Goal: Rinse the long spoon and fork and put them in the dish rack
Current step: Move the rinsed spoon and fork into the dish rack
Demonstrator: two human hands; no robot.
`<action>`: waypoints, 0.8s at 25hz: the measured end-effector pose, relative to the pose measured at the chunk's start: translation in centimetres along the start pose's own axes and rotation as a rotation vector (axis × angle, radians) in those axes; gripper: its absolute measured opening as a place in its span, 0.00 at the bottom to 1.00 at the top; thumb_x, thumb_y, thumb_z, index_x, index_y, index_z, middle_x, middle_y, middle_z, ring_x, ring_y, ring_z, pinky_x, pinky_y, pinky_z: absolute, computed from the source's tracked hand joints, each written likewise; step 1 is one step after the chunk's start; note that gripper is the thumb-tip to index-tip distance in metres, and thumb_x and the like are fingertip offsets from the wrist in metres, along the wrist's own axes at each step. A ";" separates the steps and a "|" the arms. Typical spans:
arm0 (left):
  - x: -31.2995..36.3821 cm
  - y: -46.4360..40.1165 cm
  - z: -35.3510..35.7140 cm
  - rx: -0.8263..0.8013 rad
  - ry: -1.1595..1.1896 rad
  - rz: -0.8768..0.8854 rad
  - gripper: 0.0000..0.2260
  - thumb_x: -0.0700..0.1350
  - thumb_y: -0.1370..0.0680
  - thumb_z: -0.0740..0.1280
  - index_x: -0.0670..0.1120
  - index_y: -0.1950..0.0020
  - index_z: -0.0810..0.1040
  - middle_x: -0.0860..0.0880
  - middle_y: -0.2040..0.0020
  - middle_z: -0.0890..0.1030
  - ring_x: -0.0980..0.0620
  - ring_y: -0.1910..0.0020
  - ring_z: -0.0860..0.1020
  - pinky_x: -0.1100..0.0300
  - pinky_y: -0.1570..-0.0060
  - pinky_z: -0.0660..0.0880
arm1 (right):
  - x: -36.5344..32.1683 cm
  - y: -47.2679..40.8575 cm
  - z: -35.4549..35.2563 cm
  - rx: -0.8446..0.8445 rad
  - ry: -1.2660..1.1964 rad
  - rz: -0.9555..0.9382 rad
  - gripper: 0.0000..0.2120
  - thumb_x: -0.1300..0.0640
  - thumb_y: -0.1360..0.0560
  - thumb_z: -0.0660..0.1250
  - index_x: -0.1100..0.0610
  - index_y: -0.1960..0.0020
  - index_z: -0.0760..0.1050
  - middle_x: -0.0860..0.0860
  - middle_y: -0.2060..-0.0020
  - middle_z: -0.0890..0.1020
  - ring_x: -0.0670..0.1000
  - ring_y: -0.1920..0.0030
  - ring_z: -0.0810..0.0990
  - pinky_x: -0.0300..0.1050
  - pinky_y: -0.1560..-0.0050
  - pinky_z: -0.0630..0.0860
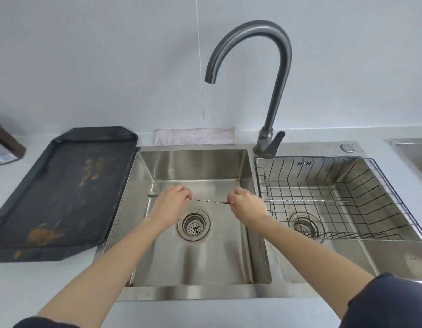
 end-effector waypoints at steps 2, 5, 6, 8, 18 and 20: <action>1.2 0.2 -0.1 0.013 -0.002 0.007 0.10 0.40 0.22 0.60 0.41 0.46 0.78 0.42 0.47 0.79 0.43 0.43 0.74 0.52 0.44 0.70 | 0.8 0.7 -0.8 0.022 0.033 -0.003 0.12 0.64 0.21 0.56 0.60 0.41 0.74 0.58 0.44 0.75 0.59 0.42 0.74 0.51 0.54 0.73; 3.2 0.3 0.1 0.033 -0.001 0.024 0.09 0.40 0.22 0.61 0.41 0.46 0.78 0.43 0.47 0.79 0.43 0.44 0.75 0.53 0.46 0.72 | 2.3 1.5 -1.7 0.053 0.070 0.008 0.12 0.65 0.22 0.56 0.61 0.42 0.73 0.58 0.44 0.75 0.60 0.43 0.74 0.47 0.58 0.67; 4.0 0.3 0.3 0.024 -0.006 0.023 0.09 0.40 0.22 0.60 0.42 0.45 0.78 0.43 0.47 0.79 0.45 0.43 0.75 0.54 0.47 0.72 | 3.1 1.8 -2.1 0.065 0.071 0.017 0.12 0.65 0.22 0.56 0.61 0.42 0.74 0.58 0.45 0.75 0.59 0.43 0.74 0.46 0.58 0.65; 5.6 0.0 0.7 0.000 -0.012 0.019 0.10 0.41 0.22 0.60 0.43 0.44 0.77 0.45 0.46 0.78 0.47 0.42 0.74 0.54 0.48 0.72 | 4.6 2.5 -2.9 0.092 0.072 0.026 0.11 0.66 0.23 0.57 0.61 0.43 0.74 0.58 0.45 0.75 0.59 0.43 0.75 0.45 0.58 0.64; 17.6 -3.9 3.2 -0.018 -0.061 0.135 0.11 0.44 0.21 0.58 0.44 0.44 0.76 0.47 0.45 0.78 0.49 0.43 0.75 0.54 0.50 0.74 | 16.2 6.6 -5.5 0.129 0.112 0.115 0.10 0.63 0.21 0.59 0.59 0.43 0.75 0.55 0.47 0.77 0.58 0.44 0.76 0.47 0.61 0.68; 19.7 -4.7 4.0 -0.023 -0.069 0.166 0.11 0.44 0.21 0.58 0.44 0.44 0.77 0.47 0.45 0.78 0.50 0.44 0.75 0.55 0.52 0.74 | 18.5 7.3 -5.8 0.117 0.109 0.138 0.10 0.63 0.21 0.58 0.59 0.43 0.75 0.55 0.47 0.76 0.58 0.43 0.76 0.47 0.60 0.69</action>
Point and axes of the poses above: each hand's wrist, its own y-axis away from the middle knuckle, its own z-axis out of the palm, x = y × z, the point moved 5 cm from there along -y, towards the middle knuckle
